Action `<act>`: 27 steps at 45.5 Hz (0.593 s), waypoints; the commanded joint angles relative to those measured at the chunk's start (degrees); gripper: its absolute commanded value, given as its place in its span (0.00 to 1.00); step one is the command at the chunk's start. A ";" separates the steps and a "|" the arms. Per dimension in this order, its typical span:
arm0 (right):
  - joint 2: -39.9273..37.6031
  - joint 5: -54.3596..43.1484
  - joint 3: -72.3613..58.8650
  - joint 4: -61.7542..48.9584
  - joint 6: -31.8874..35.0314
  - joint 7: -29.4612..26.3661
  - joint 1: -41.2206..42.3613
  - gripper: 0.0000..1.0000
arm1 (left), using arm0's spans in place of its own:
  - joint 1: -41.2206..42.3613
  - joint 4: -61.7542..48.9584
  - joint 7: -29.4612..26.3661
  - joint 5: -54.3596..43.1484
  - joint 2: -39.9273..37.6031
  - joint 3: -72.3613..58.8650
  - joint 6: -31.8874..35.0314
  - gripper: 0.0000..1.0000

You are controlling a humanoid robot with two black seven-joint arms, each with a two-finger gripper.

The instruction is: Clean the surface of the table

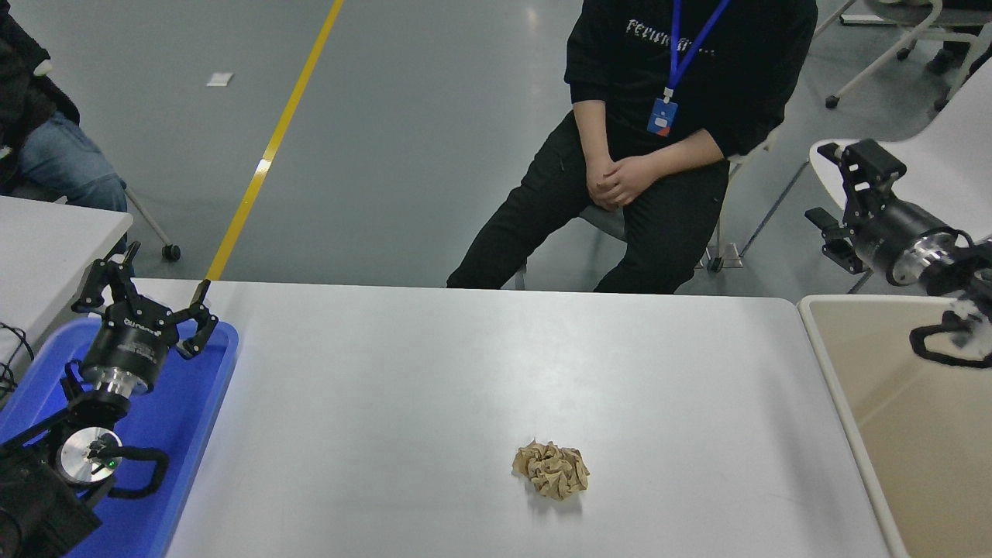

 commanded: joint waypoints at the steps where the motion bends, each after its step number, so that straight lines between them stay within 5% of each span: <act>1: -1.15 -8.39 -20.68 0.18 7.76 0.02 14.54 0.99 | 0.00 0.00 0.00 0.00 -0.07 -0.01 0.00 1.00; 10: 3.77 -15.07 -34.57 1.06 16.47 0.02 24.03 0.99 | 0.00 0.00 0.00 0.00 0.02 -0.01 0.00 1.00; 27: 17.74 -31.51 -42.93 4.92 18.67 1.86 29.40 0.99 | 0.00 0.00 0.00 0.00 0.02 0.08 0.00 1.00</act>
